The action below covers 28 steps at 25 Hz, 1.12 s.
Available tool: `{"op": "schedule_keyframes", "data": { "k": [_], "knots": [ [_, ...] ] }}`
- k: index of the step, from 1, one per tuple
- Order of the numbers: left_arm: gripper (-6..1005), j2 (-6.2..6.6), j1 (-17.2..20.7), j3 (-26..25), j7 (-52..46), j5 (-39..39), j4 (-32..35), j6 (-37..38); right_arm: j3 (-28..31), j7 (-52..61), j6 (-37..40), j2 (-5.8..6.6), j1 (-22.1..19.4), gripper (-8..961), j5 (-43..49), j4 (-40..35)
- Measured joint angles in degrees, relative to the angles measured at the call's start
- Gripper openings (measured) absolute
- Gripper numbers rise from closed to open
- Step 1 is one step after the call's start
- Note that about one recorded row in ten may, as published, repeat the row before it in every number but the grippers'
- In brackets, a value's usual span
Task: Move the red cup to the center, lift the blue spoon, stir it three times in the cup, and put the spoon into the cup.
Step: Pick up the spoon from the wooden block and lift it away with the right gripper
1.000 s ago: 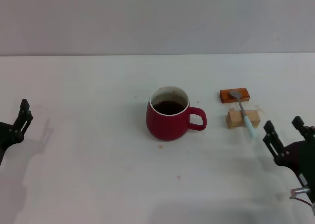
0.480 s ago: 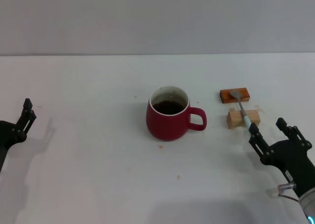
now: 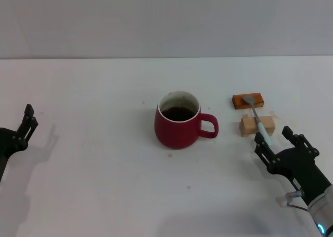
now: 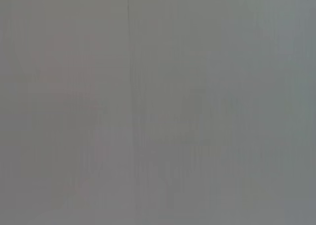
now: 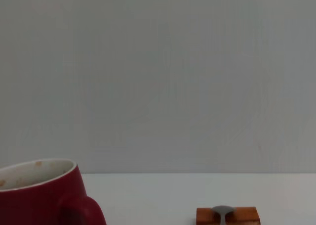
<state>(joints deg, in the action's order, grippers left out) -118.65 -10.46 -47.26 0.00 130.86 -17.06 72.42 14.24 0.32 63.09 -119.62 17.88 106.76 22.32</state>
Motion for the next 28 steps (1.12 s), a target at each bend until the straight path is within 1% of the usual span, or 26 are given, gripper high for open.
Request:
{"op": "schedule_keyframes", "data": {
  "k": [28],
  "knots": [
    [861,-0.01,0.1,0.4,0.0,0.0,0.6,0.2,0.2,0.0,-4.9,-0.02,2.9,694,-0.2,0.2]
  ]
}}
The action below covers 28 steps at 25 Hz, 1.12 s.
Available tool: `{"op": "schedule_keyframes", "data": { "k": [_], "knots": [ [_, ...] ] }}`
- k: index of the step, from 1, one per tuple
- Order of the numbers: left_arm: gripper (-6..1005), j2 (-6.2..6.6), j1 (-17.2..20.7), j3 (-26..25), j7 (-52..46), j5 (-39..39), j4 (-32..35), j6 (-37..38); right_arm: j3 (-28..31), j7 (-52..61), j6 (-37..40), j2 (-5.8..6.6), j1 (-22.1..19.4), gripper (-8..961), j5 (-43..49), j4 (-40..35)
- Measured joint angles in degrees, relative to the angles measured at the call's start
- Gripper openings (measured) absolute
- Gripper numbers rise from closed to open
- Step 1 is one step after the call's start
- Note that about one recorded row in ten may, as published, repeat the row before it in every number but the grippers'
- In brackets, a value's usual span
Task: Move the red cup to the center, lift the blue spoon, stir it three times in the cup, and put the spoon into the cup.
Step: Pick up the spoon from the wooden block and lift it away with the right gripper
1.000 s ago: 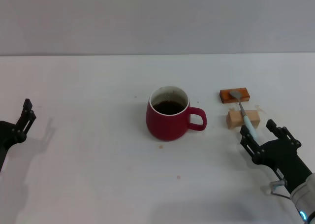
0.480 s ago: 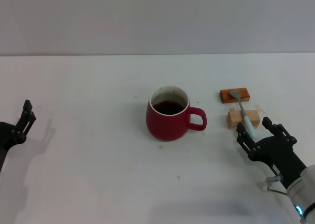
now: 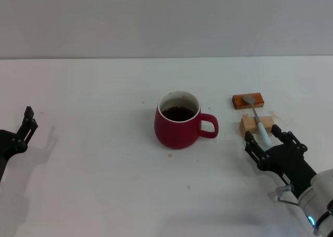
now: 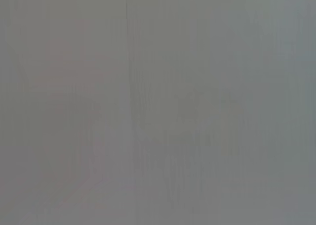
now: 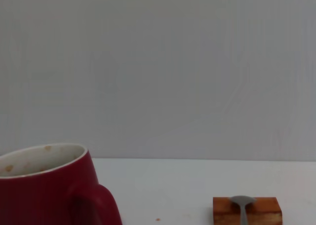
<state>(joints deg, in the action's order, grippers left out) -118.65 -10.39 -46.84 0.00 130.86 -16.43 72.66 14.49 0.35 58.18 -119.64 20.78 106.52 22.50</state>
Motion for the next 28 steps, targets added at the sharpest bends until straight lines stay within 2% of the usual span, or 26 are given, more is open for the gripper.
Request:
{"op": "schedule_keyframes", "data": {
  "k": [20,25,28],
  "knots": [
    [861,0.0,0.0,0.2,0.0,0.0,0.1,-0.1,0.2,0.0,-0.2,-0.07,0.0,692,0.0,0.2],
    [861,0.0,0.0,0.3,0.0,0.0,0.1,-0.2,0.1,0.0,-0.3,-0.07,-0.1,540,0.0,0.3],
    [861,0.0,0.0,0.3,0.0,0.0,0.1,-0.2,0.0,0.0,-0.6,-0.07,0.0,541,0.0,0.3]
  ]
}}
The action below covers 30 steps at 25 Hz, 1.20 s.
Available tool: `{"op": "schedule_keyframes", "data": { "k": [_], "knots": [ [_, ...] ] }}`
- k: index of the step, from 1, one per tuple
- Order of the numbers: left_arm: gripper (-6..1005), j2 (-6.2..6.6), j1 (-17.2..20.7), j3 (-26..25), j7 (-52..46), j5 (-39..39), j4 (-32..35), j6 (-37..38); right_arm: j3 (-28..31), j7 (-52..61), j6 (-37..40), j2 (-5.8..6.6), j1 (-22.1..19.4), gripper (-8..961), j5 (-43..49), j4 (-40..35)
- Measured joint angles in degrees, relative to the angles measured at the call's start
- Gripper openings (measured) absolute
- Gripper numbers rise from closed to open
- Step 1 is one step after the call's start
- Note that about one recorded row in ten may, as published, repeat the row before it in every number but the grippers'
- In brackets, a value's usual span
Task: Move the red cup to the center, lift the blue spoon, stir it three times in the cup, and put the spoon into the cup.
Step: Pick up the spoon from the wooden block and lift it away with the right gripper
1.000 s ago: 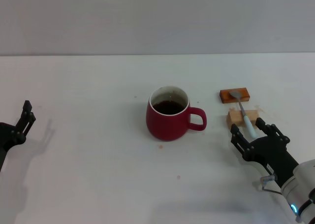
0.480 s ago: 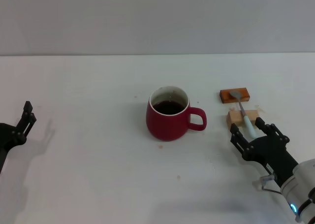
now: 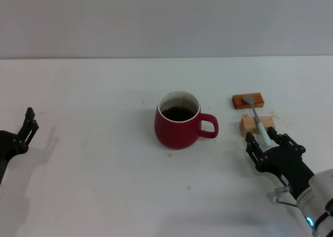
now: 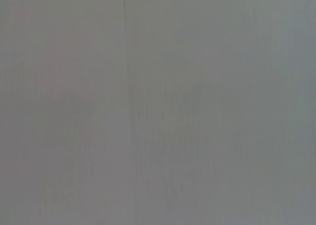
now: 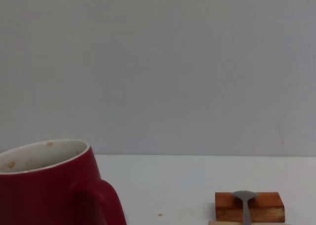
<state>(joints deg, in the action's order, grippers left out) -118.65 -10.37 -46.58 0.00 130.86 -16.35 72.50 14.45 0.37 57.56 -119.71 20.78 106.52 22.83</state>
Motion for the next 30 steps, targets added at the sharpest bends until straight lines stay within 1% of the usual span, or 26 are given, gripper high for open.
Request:
{"op": "schedule_keyframes", "data": {
  "k": [3,18,30],
  "knots": [
    [860,0.0,0.0,0.0,0.0,0.0,0.0,0.0,0.1,0.0,-0.1,0.0,0.0,542,0.0,0.0],
    [860,0.0,0.0,0.0,0.0,0.0,0.1,0.0,0.2,0.1,-0.7,0.01,0.2,415,0.0,0.2],
    [860,0.0,-0.1,0.0,0.0,0.0,0.1,0.0,0.3,0.1,-0.9,0.1,0.3,391,0.0,0.2]
  ]
}}
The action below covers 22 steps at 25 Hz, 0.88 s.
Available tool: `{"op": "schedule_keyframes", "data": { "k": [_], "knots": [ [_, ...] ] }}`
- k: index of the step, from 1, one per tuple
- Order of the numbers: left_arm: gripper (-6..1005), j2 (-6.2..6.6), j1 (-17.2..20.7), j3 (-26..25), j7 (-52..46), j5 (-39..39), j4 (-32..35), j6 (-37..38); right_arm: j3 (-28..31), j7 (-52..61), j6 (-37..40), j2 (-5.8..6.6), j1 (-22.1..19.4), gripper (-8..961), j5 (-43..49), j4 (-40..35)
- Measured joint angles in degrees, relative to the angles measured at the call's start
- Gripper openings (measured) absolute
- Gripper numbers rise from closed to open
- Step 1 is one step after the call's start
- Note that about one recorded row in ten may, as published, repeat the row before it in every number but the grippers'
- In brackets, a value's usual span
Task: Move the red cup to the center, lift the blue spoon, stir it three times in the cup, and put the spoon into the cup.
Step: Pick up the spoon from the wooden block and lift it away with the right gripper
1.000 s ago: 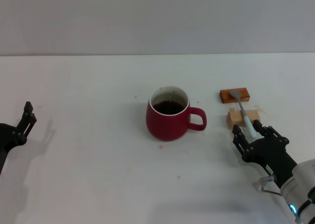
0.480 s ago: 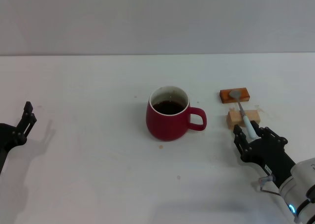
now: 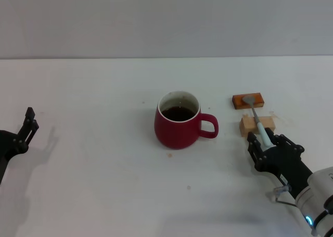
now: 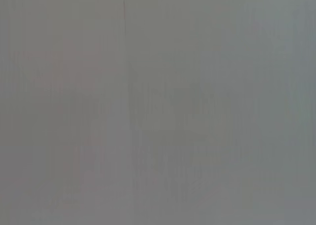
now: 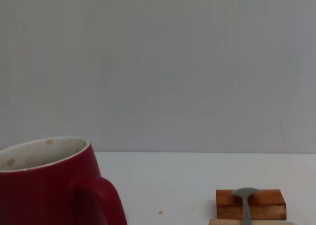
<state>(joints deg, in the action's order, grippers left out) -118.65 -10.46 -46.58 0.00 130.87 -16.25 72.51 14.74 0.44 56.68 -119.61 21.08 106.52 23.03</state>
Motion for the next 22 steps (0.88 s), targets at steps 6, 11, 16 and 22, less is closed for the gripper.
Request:
{"op": "schedule_keyframes", "data": {
  "k": [6,11,16,22],
  "knots": [
    [860,0.0,0.0,0.2,0.0,0.0,0.2,0.0,0.2,0.0,-0.6,0.0,-0.1,308,0.0,0.2],
    [860,0.0,0.0,0.2,0.0,0.0,0.2,0.0,0.3,-0.1,-1.1,0.03,-0.4,212,0.0,0.7],
    [860,0.0,-0.3,0.6,0.0,0.1,0.6,0.0,0.2,-0.4,0.2,-0.01,-1.0,147,0.0,0.8],
    [860,0.0,-0.4,0.8,0.0,0.1,0.7,0.0,0.0,-0.6,3.4,0.14,-2.6,130,0.2,1.9]
  ]
}}
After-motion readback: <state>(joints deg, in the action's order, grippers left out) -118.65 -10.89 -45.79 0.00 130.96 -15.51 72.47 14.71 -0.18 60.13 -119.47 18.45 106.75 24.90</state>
